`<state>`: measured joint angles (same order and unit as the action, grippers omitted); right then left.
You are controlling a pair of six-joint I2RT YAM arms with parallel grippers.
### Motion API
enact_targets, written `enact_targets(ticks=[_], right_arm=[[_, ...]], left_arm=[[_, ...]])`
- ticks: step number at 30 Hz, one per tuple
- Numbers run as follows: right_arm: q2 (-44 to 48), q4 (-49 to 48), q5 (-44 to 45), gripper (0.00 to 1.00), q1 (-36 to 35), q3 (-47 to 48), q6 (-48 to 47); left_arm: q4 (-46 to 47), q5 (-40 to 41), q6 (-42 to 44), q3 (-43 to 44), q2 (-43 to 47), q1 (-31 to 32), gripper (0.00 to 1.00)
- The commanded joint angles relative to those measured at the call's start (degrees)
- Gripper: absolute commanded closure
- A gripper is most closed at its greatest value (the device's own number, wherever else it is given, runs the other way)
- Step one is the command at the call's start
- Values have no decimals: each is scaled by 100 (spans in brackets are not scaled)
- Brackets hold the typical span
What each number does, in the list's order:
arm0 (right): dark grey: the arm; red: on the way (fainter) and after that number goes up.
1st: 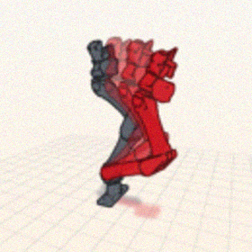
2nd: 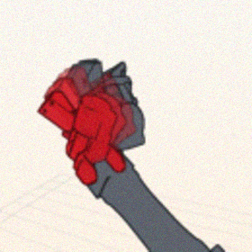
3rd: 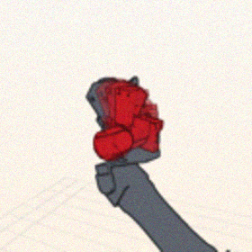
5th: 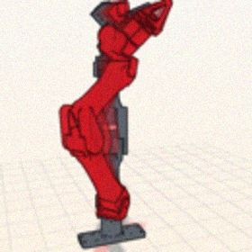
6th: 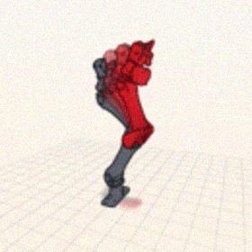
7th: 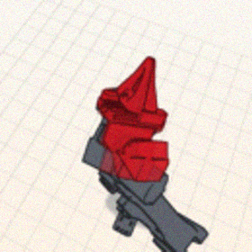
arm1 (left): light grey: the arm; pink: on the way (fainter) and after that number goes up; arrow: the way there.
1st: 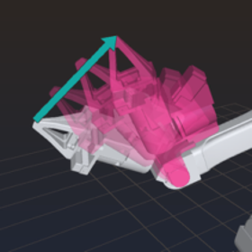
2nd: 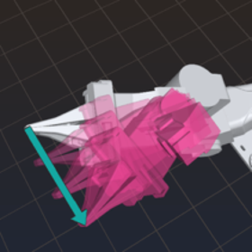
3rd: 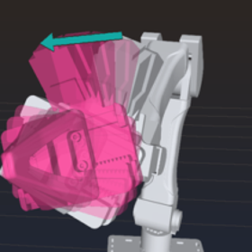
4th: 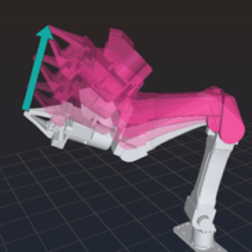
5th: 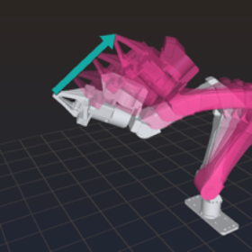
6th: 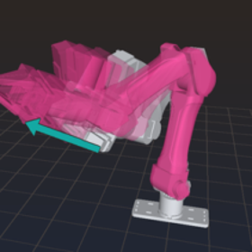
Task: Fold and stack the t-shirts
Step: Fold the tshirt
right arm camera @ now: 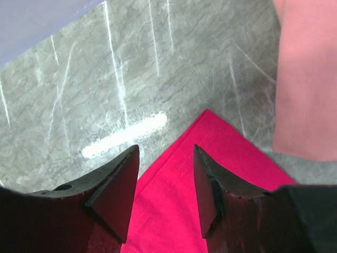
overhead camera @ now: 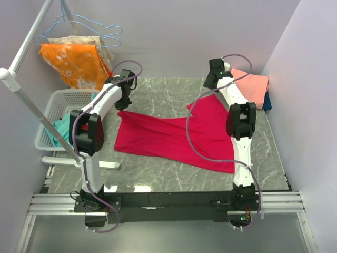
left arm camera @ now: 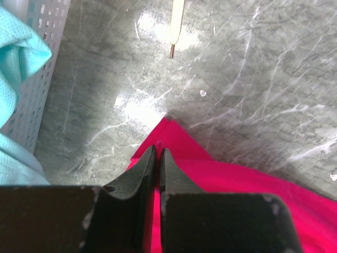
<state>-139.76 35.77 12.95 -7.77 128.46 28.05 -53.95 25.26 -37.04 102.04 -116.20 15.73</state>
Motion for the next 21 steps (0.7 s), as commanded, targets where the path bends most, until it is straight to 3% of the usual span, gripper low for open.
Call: enact_targets(ticks=[1,11,21], right_arm=[[-103,122,199,47,47,266,95],[-323,782,173,46,267,627,376],[-683,1143,-442,46,496,864,570]], left_arm=[[-54,6,100,281,-43,18,99],[-63,-12,91,264,-60,18,99],[-107,32,65,299,-16,27,99]])
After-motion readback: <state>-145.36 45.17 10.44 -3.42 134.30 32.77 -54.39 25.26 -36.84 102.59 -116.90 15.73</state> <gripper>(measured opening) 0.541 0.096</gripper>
